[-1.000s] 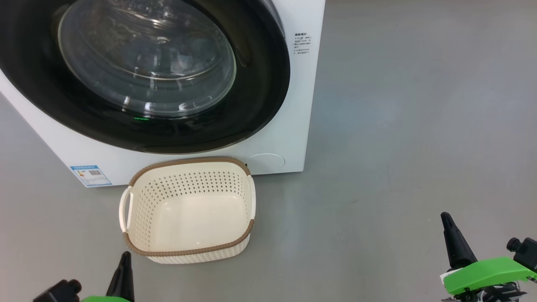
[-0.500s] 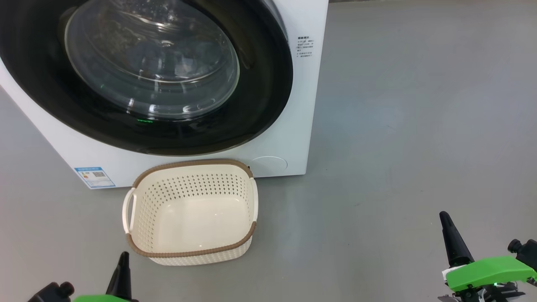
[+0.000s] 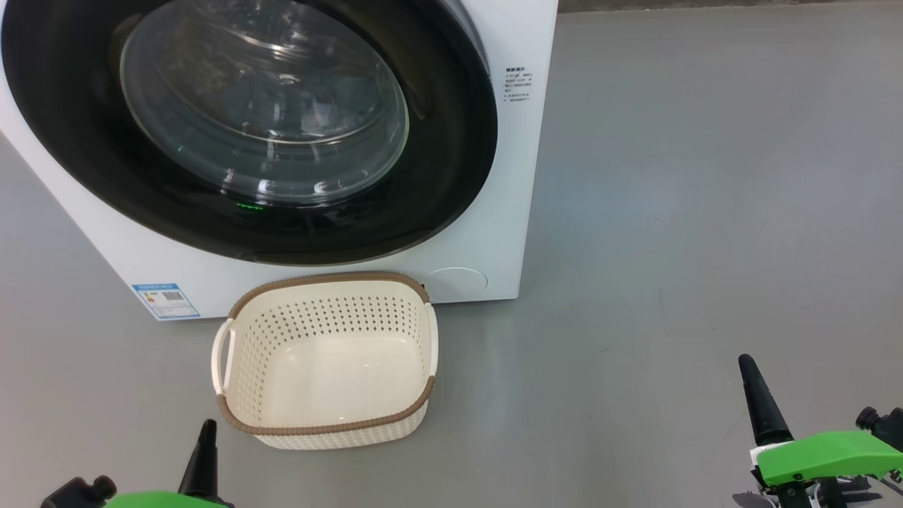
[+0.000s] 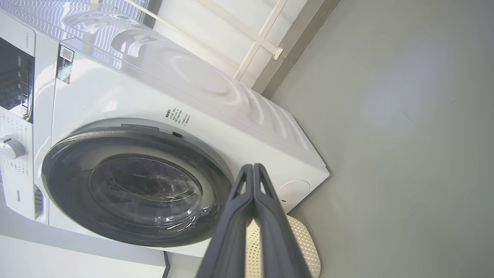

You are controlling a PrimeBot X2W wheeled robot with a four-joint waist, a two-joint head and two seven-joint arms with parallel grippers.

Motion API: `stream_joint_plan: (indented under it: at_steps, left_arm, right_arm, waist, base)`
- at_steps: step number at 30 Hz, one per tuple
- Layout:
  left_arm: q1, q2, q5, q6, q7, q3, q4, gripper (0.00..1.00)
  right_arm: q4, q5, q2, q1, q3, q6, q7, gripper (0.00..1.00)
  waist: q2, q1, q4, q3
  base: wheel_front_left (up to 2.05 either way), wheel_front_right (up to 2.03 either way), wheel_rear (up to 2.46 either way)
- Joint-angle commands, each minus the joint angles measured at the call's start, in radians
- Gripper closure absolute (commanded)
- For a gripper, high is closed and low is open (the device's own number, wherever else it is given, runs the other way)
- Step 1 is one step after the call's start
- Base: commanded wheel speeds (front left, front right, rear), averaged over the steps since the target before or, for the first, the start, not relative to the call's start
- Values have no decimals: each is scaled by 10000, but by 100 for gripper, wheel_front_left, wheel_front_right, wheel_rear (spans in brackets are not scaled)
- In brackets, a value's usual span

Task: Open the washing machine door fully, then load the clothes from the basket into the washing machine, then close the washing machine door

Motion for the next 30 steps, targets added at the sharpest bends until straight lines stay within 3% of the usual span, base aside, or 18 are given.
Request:
stream_joint_plan:
  at_steps: [1,30]
  left_arm:
    - [-397,210,-282,-20,60,256,-295,100]
    - [-539,267,-3507,-24,909,500,-431,100]
  right_arm:
    - [-313,254,-73,-93,47,10,79,100]
    - [-606,2667,401,-73,-333,13,943,100]
  waist:
    - [0,0,9,-12]
    - [0,0,179,-260]
  base:
    - [0,0,0]
    - [0,0,0]
